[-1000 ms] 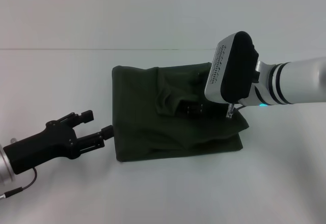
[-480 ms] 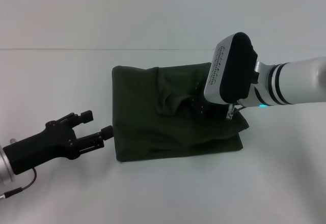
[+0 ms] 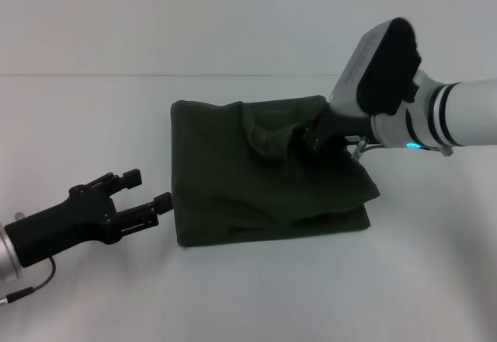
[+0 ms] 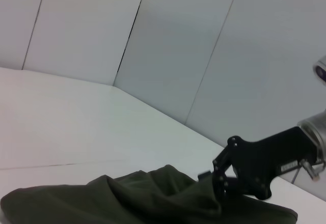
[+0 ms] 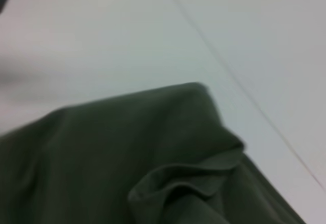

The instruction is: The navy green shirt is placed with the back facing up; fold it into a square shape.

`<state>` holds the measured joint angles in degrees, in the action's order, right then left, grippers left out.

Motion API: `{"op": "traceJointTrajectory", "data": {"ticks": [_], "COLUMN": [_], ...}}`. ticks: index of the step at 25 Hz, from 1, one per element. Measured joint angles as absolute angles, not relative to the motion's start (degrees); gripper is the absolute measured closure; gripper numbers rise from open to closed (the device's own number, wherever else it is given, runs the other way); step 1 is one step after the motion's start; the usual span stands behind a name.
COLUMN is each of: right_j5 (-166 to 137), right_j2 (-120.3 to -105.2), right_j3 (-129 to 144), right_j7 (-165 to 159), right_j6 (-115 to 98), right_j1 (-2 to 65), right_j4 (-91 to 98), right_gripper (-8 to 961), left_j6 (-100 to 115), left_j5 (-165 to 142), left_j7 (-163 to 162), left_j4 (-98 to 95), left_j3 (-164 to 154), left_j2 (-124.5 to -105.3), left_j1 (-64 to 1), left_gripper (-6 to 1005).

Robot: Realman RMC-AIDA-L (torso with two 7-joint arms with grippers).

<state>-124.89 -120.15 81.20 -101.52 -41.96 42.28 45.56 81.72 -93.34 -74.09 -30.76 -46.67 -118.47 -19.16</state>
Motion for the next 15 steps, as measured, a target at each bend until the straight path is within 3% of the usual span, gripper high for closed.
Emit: {"op": "traceJointTrajectory", "data": {"ticks": [15], "right_j5": [-117.85], "right_j2": [-119.9], "right_j3": [60.61], "right_j7": [-112.62], "right_j6": [-45.95], "right_j1": [45.41], "right_j4": [32.38], "right_gripper": [941], "left_j6": [81.16], "left_j5": [-93.34], "left_j7": [-74.01], "left_j4": [-30.52], "left_j3": [-47.07], "left_j2": [-118.56], "left_j1": [-19.15], "left_gripper": [111]}}
